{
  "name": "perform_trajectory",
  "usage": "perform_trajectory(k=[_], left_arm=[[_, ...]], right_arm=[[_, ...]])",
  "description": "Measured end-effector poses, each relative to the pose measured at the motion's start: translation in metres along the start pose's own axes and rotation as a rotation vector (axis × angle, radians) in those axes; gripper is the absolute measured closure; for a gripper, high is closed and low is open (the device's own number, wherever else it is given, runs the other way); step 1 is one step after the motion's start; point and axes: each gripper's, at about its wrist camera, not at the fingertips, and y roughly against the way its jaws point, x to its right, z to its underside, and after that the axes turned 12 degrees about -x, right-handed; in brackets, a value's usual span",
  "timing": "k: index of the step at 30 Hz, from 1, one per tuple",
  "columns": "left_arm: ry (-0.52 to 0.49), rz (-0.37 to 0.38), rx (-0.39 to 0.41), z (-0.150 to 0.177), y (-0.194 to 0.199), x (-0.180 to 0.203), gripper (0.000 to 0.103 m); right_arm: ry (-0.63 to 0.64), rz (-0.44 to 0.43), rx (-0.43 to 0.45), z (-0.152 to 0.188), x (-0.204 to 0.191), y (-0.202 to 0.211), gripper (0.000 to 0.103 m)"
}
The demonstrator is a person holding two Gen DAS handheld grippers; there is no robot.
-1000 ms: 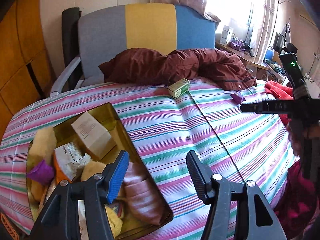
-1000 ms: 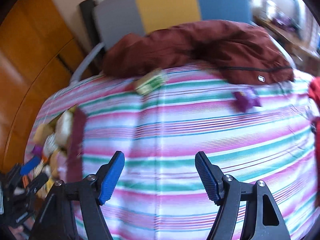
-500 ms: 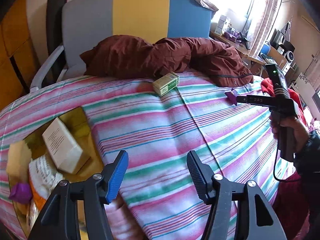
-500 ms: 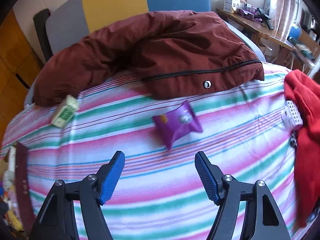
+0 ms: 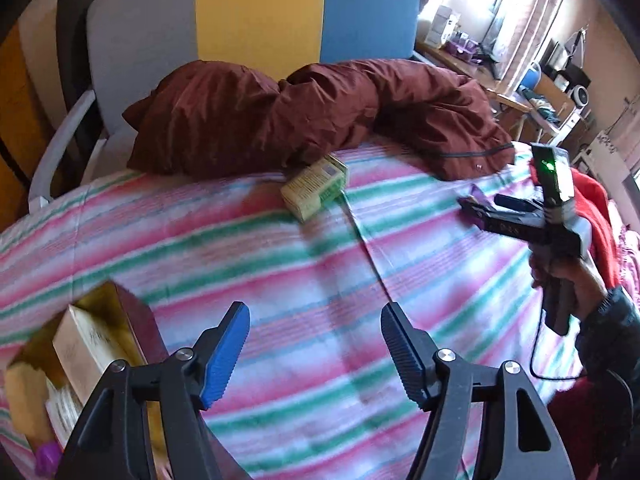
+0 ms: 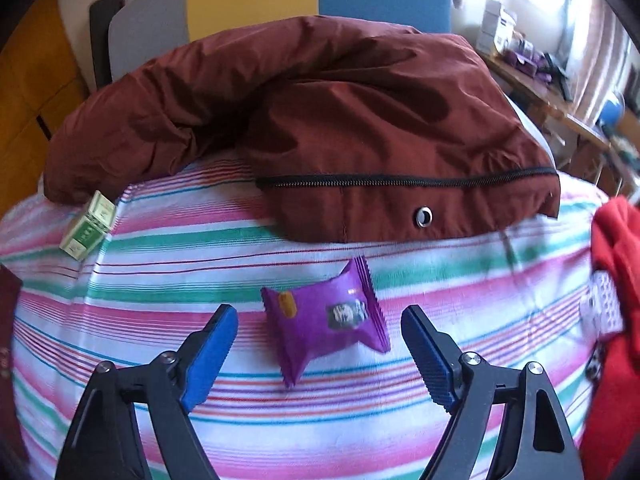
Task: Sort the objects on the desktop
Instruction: 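Grasp the other purple packet with the right tool while the left tool grasps the green box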
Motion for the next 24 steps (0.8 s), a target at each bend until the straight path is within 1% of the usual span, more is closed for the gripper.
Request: perform_trajectory(k=[1, 2, 3, 5, 11, 16, 19, 24], left_arm=[[-0.001, -0.003, -0.007, -0.008, -0.005, -0.002, 0.034], [0.002, -0.007, -0.010, -0.012, -0.007, -0.003, 0.034], [0.002, -0.012, -0.013, -0.018, -0.010, -0.004, 0.034], [-0.011, -0.026, -0.014, -0.029, -0.017, -0.005, 0.034], [-0.068, -0.079, -0.003, -0.060, -0.038, -0.004, 0.034], [-0.118, -0.071, 0.002, -0.084, -0.062, -0.001, 0.034], [-0.134, -0.077, 0.018, -0.097, -0.074, -0.001, 0.034], [-0.191, -0.085, 0.002, -0.110, -0.093, 0.001, 0.034]], right_arm=[[0.011, 0.003, -0.008, 0.000, -0.001, -0.003, 0.019], [0.029, 0.012, -0.024, -0.001, -0.003, -0.006, 0.022], [0.044, 0.031, -0.039, -0.001, -0.006, -0.009, 0.031], [0.057, 0.036, -0.053, -0.002, -0.008, -0.011, 0.042], [0.072, 0.035, -0.064, -0.003, -0.011, -0.011, 0.044], [0.071, 0.038, -0.079, -0.005, -0.011, -0.010, 0.045], [0.072, 0.035, -0.085, -0.005, -0.013, -0.009, 0.045], [0.075, 0.024, -0.089, -0.011, -0.012, -0.011, 0.045]])
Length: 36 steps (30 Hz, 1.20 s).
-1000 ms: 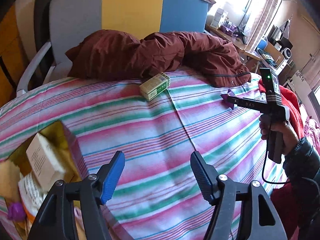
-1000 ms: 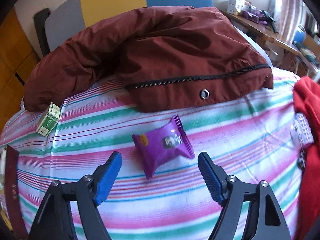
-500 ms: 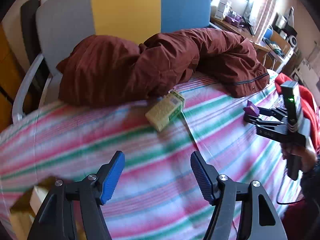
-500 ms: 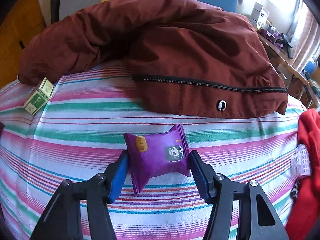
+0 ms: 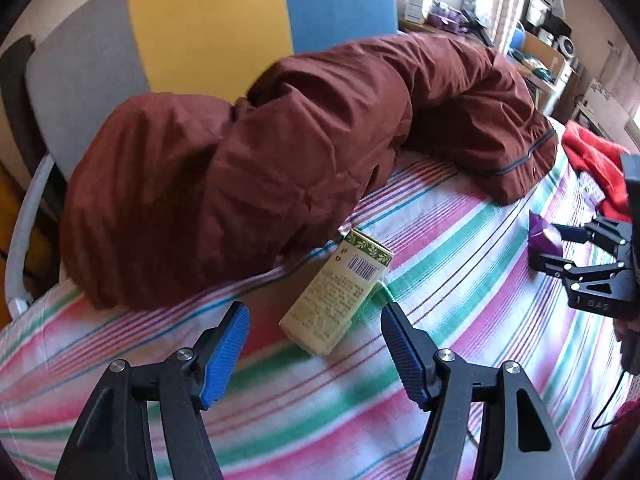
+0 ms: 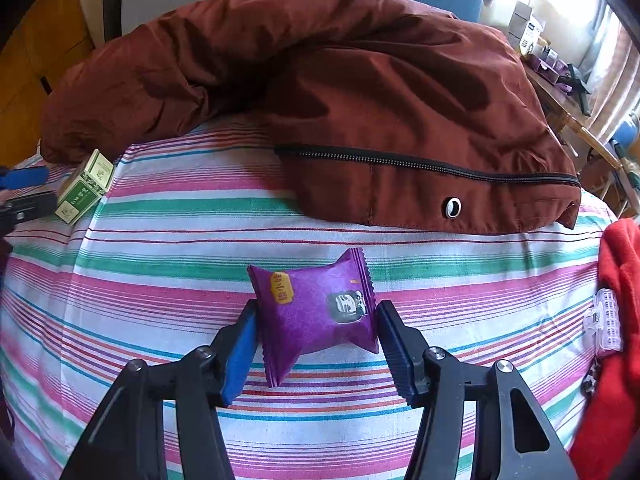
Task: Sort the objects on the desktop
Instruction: 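Grasp the other purple packet with the right tool while the left tool grasps the green box, then carry the purple packet and green box to the gold tray and release both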
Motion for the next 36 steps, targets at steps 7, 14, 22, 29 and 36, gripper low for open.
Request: perform_trajectory(k=[7, 14, 22, 29, 36], left_arm=[[-0.032, 0.016, -0.039, -0.010, -0.021, 0.001, 0.055], [0.015, 0.061, -0.028, 0.001, -0.016, 0.008, 0.071], [0.070, 0.101, 0.017, 0.037, 0.007, 0.030, 0.072], [0.127, 0.067, 0.087, 0.070, 0.056, 0.051, 0.072], [0.168, -0.019, 0.189, 0.111, 0.115, 0.053, 0.072]], right_arm=[[0.007, 0.006, 0.003, -0.002, -0.003, -0.002, 0.044], [0.035, 0.026, 0.026, -0.001, -0.022, 0.003, 0.051], [0.112, -0.018, 0.067, -0.001, -0.050, 0.017, 0.052], [0.187, -0.073, 0.106, 0.005, -0.073, 0.030, 0.052], [0.236, -0.079, 0.108, 0.008, -0.095, 0.029, 0.052]])
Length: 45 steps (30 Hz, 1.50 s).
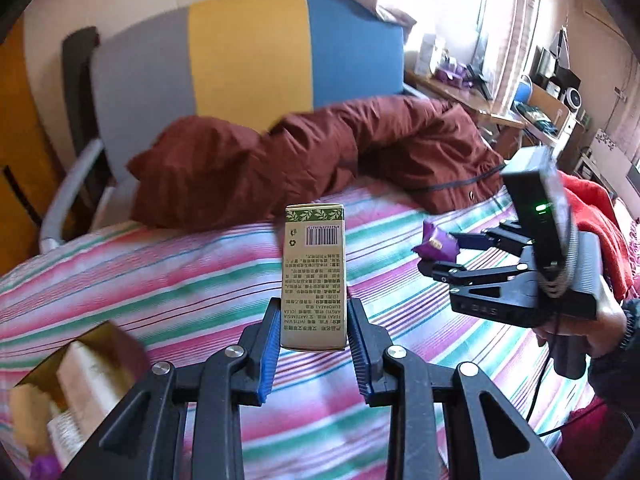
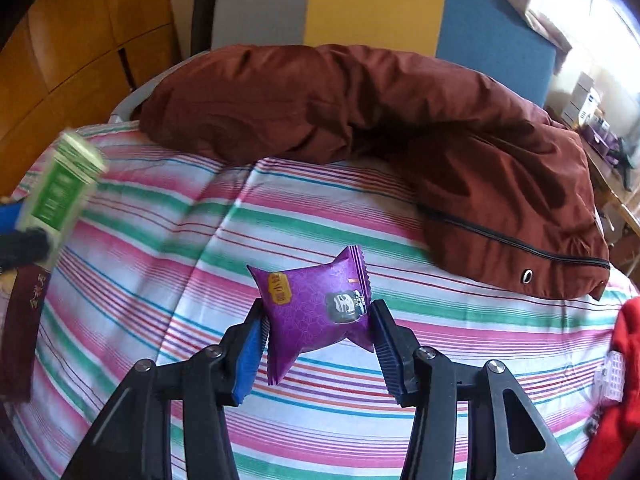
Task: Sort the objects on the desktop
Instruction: 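Carry the purple packet and green box to the gold tray and release both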
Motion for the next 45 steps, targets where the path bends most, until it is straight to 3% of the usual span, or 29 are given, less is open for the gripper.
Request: perform_trajectory(k=[10, 20, 29, 38, 45], left_arm=[[0.047, -0.061, 0.102, 0.043, 0.071, -0.029, 0.072], [0.124, -0.070, 0.120, 0.085, 0.094, -0.058, 0.072], [0.219, -0.062, 0.132, 0.134, 0.109, -0.096, 0.072], [0.384, -0.077, 0.167, 0.202, 0.136, -0.171, 0.072], [0.480, -0.105, 0.158, 0.258, 0.140, -0.217, 0.072]], right_arm=[[0.037, -0.001, 0.004, 0.011, -0.031, 0.025, 0.052], [0.106, -0.039, 0.029, 0.021, -0.087, 0.061, 0.052], [0.194, -0.096, 0.050, 0.024, -0.160, 0.091, 0.052], [0.310, -0.227, 0.065, 0.043, -0.257, 0.121, 0.052], [0.348, -0.261, 0.057, 0.050, -0.308, 0.120, 0.052]])
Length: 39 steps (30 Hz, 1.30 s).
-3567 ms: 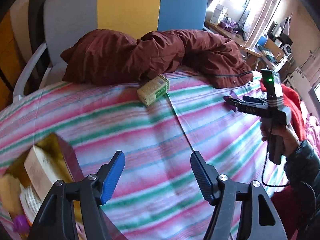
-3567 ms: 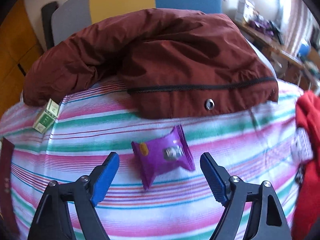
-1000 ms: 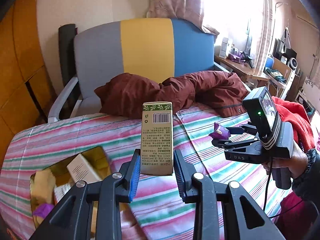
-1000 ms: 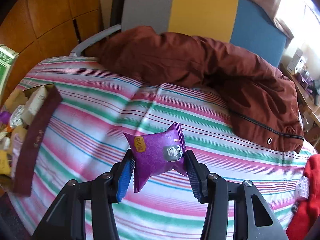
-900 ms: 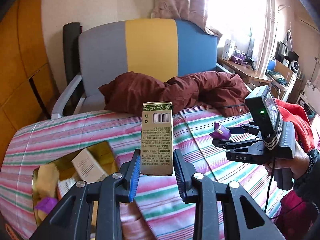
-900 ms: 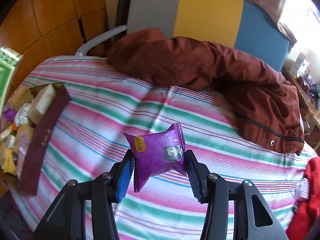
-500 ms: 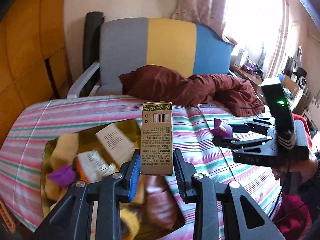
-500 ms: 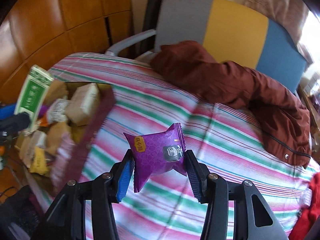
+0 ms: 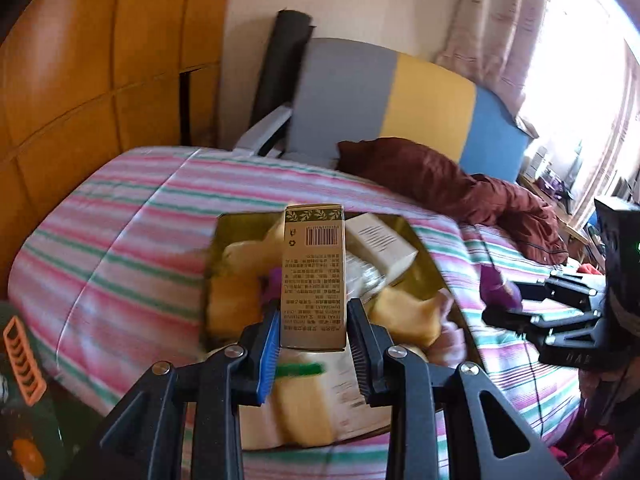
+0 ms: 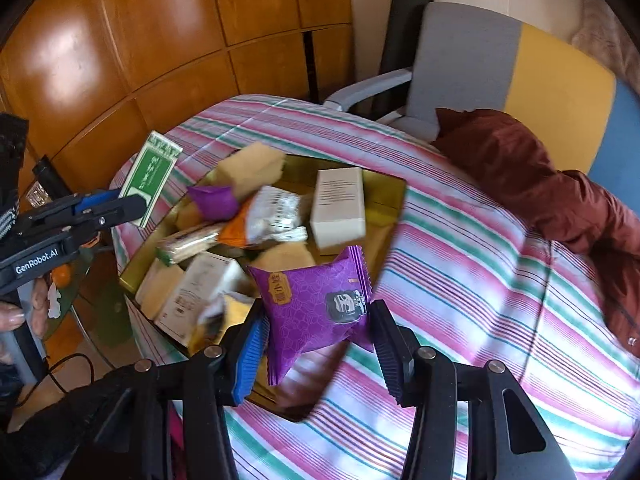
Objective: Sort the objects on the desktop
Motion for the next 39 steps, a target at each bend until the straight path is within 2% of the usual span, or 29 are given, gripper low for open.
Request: perform_trajectory(k=[6, 9, 12, 13, 15, 17, 20, 24, 30, 39], left_arm=[[0.010, 0.038, -0.033, 0.013, -0.015, -0.007, 0.071], [-0.003, 0.061, -0.040, 0.009, -0.025, 0.003, 0.071], [-0.017, 0.062, -0.040, 0.002, -0.034, 0.011, 0.071], [-0.015, 0.059, -0.057, -0.001, -0.041, 0.013, 0.071], [-0.013, 0.061, -0.064, -0.003, -0.048, 0.016, 0.069], [-0.019, 0.049, -0.065, -0.003, -0.050, 0.019, 0.063], [-0.026, 0.035, -0.075, 0.000, -0.054, 0.020, 0.056], [-0.011, 0.007, -0.089, 0.004, -0.055, 0.018, 0.046], [0.014, -0.062, -0.064, 0.009, -0.043, 0.017, 0.041], [0.031, -0.148, -0.002, 0.017, -0.018, 0.023, 0.041]], right_arm=[[-0.067, -0.005, 0.011, -0.020, -0.002, -0.013, 0.050], [-0.112, -0.028, 0.021, -0.031, 0.002, -0.021, 0.042], [-0.147, -0.023, 0.038, -0.041, 0.008, -0.030, 0.039], [-0.160, -0.033, 0.038, -0.044, 0.009, -0.033, 0.035], [-0.189, -0.066, 0.034, -0.048, 0.013, -0.040, 0.008], [-0.191, -0.089, 0.032, -0.048, 0.013, -0.043, 0.000], [-0.180, -0.078, 0.020, -0.044, 0.010, -0.049, 0.000], [-0.190, -0.014, 0.004, -0.038, 0.008, -0.053, 0.000], [-0.207, 0.037, 0.048, -0.025, 0.004, -0.044, 0.000], [-0.251, 0.114, 0.080, 0.009, -0.007, -0.033, 0.000]])
